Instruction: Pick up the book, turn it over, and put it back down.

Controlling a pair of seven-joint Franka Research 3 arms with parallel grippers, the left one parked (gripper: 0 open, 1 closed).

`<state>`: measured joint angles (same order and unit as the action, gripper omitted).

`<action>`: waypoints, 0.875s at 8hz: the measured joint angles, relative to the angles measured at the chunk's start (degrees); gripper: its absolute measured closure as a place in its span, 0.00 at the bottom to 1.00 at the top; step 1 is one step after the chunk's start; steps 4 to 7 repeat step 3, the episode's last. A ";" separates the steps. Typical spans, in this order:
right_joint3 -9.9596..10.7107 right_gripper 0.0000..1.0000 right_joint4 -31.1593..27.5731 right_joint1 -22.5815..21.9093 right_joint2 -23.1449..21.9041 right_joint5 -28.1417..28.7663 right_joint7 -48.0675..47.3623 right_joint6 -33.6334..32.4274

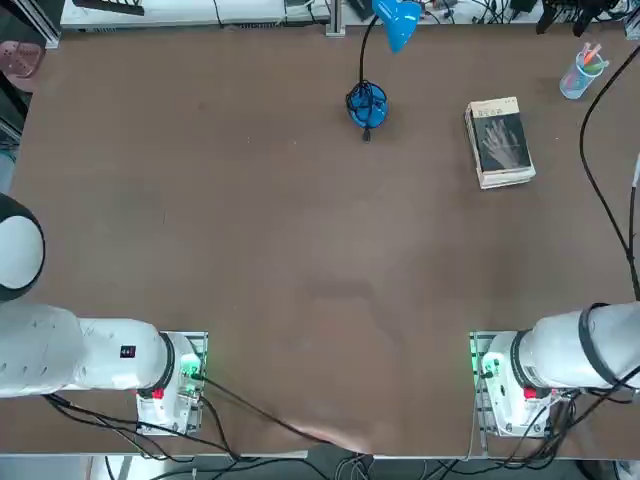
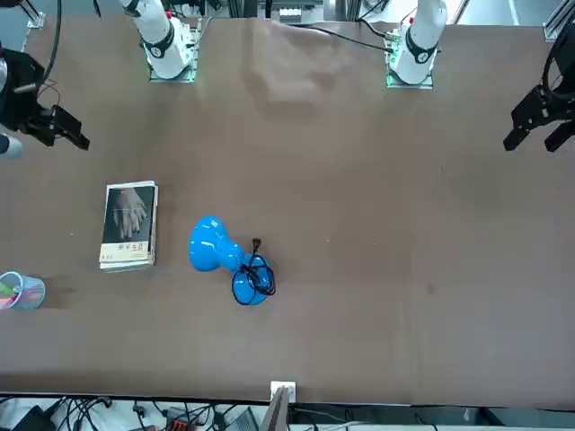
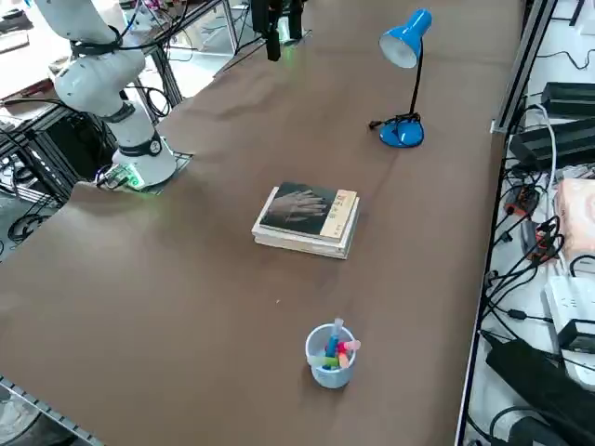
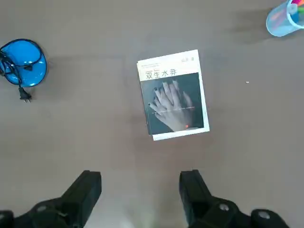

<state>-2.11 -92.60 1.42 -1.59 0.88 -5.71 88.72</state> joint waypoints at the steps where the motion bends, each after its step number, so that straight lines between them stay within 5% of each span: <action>1: 0.00 0.00 -0.23 0.10 -0.57 0.00 1.60 0.00; 7: 0.00 0.00 -0.41 0.20 -0.78 -0.01 4.64 -0.01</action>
